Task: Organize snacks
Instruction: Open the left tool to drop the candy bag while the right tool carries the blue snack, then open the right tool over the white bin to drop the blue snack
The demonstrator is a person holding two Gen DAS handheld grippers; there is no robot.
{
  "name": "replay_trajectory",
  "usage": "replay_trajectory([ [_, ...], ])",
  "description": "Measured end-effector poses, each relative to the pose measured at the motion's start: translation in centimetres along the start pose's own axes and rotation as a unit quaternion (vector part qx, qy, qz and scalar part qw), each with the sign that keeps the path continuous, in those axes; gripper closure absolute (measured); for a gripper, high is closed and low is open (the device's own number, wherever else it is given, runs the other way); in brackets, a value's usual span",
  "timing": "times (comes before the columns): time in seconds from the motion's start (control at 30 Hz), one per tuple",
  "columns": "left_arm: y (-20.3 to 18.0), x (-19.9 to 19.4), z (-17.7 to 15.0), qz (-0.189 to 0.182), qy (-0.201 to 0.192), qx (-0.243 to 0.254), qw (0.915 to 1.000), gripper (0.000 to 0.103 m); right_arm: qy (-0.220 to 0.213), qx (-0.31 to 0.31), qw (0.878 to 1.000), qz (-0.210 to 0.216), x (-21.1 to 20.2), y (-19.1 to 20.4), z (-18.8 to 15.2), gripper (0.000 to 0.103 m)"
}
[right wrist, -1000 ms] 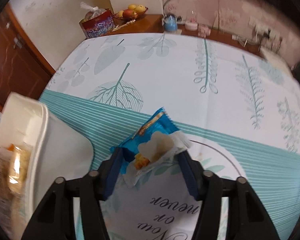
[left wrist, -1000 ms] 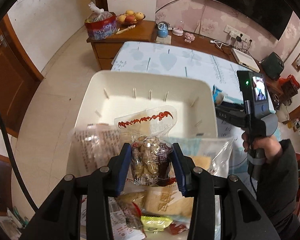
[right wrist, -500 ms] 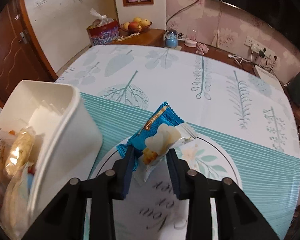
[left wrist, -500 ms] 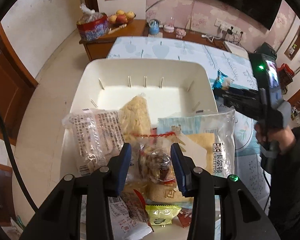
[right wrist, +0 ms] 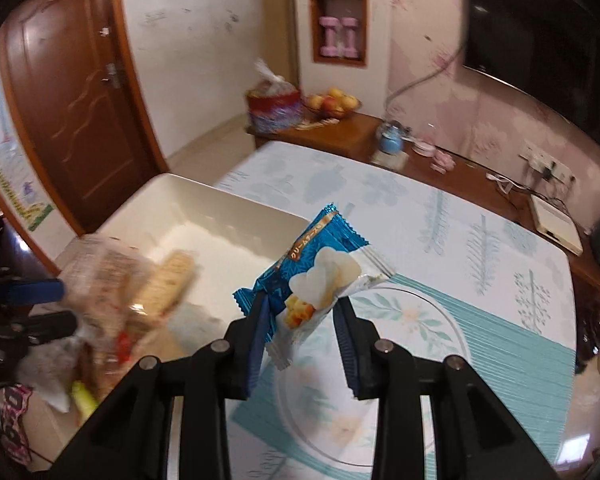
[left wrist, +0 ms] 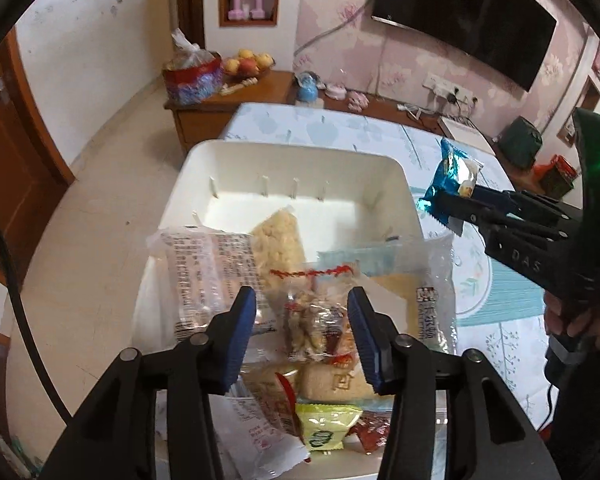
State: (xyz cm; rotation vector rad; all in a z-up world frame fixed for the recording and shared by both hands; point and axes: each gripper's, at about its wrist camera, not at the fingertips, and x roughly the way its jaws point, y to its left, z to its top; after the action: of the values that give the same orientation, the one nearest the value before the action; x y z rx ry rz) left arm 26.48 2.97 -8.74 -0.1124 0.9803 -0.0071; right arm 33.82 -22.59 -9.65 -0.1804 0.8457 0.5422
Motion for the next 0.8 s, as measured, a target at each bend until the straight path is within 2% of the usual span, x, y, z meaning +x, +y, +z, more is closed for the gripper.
replay_trajectory([
  [0.17,0.7,-1.8,-0.8,-0.019,-0.038,-0.006,0.9991,0.048,-0.009,-0.03,0.999,0.019,-0.6,2.9,0.4,0.07],
  [0.3,1.0,-3.2,-1.3,-0.045,-0.048,-0.011,0.9977,0.044,-0.01,-0.036,0.999,0.034,-0.9,4.4,0.5,0.07],
  [0.37,1.1,-3.9,-1.6,-0.047,-0.058,-0.008,0.9972,0.037,-0.011,-0.039,0.998,0.037,-1.2,5.1,0.4,0.067],
  [0.4,1.1,-4.2,-1.8,-0.04,-0.062,-0.007,0.9973,0.035,-0.012,-0.038,0.998,0.038,-1.4,5.2,0.3,0.06],
  [0.43,1.1,-4.5,-2.1,-0.029,-0.066,-0.005,0.9974,0.032,-0.013,-0.033,0.999,0.035,-1.6,5.4,0.1,0.055],
  [0.53,1.2,-5.0,-3.1,-0.016,-0.073,0.0,0.9972,0.028,-0.011,-0.013,0.999,0.029,-2.5,5.6,-0.6,0.054],
  [0.67,1.7,-5.0,-5.1,-0.025,-0.066,-0.004,0.9975,0.027,-0.018,0.011,1.0,-0.007,-4.6,5.9,-2.8,0.052],
  [0.73,1.7,-5.0,-6.2,-0.029,-0.058,-0.005,0.9979,0.027,-0.019,0.033,0.999,-0.022,-5.6,5.7,-4.0,0.045],
  [0.8,1.4,-5.3,-7.4,-0.036,-0.053,-0.006,0.9979,0.026,-0.023,0.053,0.998,-0.04,-6.8,5.7,-5.5,0.044],
])
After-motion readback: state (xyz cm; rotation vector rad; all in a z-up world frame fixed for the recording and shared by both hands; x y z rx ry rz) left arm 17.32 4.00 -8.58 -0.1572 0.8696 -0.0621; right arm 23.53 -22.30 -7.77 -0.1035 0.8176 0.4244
